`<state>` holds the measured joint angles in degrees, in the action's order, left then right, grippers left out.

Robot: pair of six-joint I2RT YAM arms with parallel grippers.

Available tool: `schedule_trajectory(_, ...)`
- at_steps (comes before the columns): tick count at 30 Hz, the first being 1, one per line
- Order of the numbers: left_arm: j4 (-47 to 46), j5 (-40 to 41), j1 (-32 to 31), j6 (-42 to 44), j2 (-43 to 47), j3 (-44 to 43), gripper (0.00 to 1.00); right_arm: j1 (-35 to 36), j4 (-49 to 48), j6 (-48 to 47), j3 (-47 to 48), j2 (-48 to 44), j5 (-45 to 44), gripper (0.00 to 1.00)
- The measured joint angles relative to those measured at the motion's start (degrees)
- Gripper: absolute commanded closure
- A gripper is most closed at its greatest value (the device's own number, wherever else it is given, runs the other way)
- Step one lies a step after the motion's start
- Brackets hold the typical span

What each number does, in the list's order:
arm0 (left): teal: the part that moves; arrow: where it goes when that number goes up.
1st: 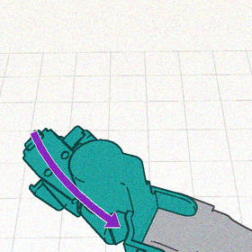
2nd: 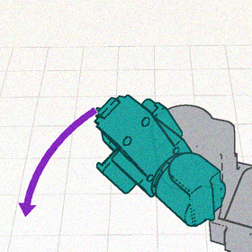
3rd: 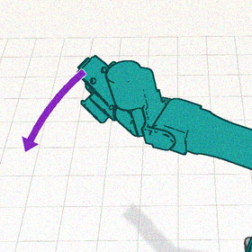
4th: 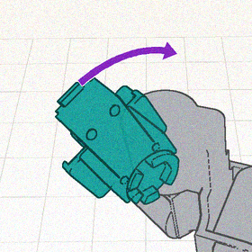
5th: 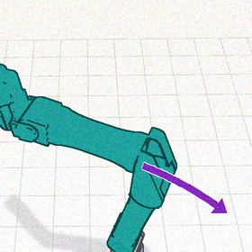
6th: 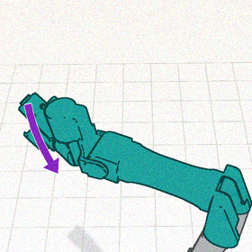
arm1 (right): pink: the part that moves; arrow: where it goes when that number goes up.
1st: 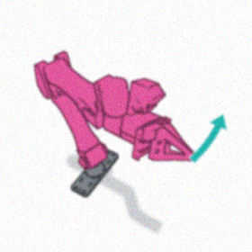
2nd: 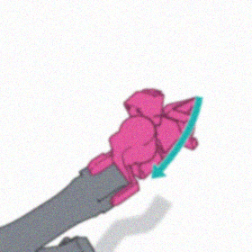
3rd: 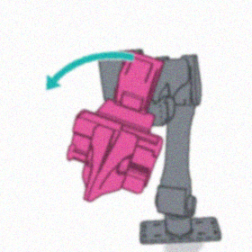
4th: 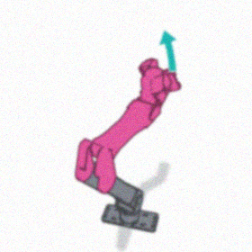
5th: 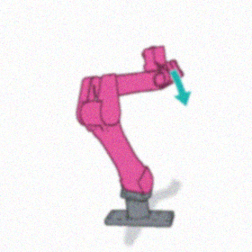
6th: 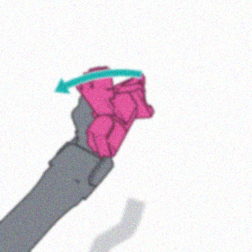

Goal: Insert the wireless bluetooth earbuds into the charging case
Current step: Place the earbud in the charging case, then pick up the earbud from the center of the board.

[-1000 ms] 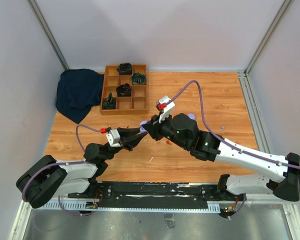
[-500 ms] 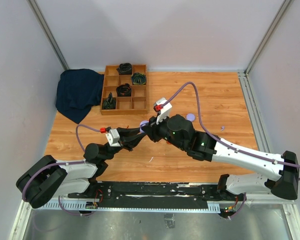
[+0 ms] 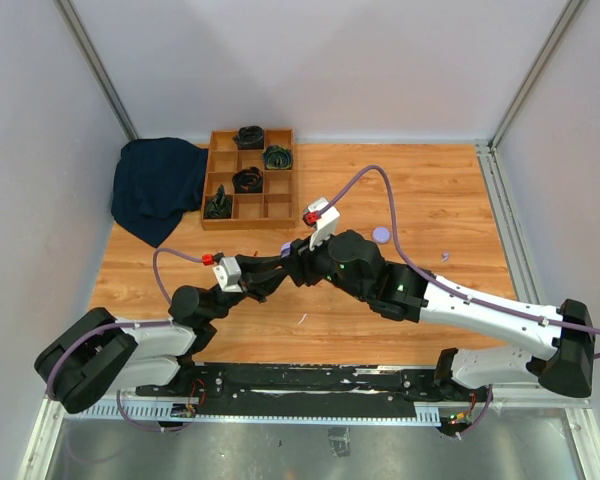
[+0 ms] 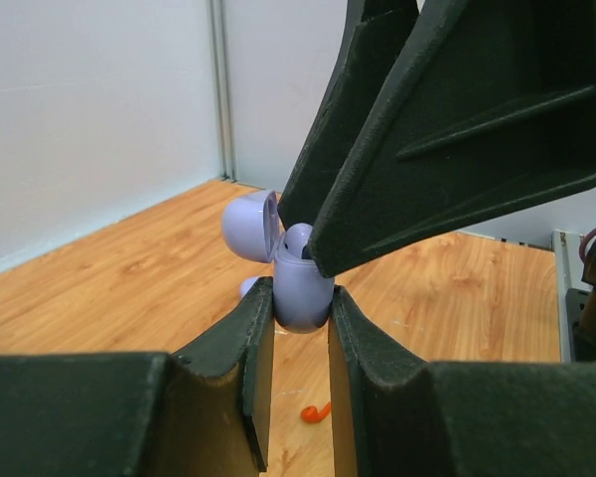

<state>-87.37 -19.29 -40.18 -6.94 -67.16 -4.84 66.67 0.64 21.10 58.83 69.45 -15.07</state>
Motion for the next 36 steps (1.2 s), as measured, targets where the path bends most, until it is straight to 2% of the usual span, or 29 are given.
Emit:
schedule_trajectory(8, -0.09, 0.92, 0.04, -0.17, -1.49, 0.0, 1.0, 0.0, 3.19, -2.19, 0.79, -1.31, -1.55, 0.37)
schedule_trajectory(10, -0.09, 1.66, 0.13, -0.26, -1.84, 0.02, 1.0, -0.02, 5.6, -3.15, 2.25, -1.86, -2.21, 0.31)
schedule_trajectory(17, -0.22, 2.93, 0.81, -1.33, -3.06, 1.29, 1.0, -3.78, 16.24, -5.77, 9.22, -2.86, -4.42, 0.22)
schedule_trajectory(27, 0.02, 2.05, 2.47, -3.21, -0.74, 3.89, 1.0, -25.7, 30.1, -6.36, 9.7, -2.78, 0.46, 0.13)
schedule_trajectory(31, 1.03, 1.42, 2.56, -2.91, 3.15, 4.28, 1.0, -33.97, 31.91, -6.97, 8.07, -2.27, 4.55, 0.12)
schedule_trajectory(36, 7.39, 1.25, 2.56, -0.31, 11.19, 4.33, 1.0, -44.74, 32.81, -6.99, 6.12, 0.37, 8.15, 0.15)
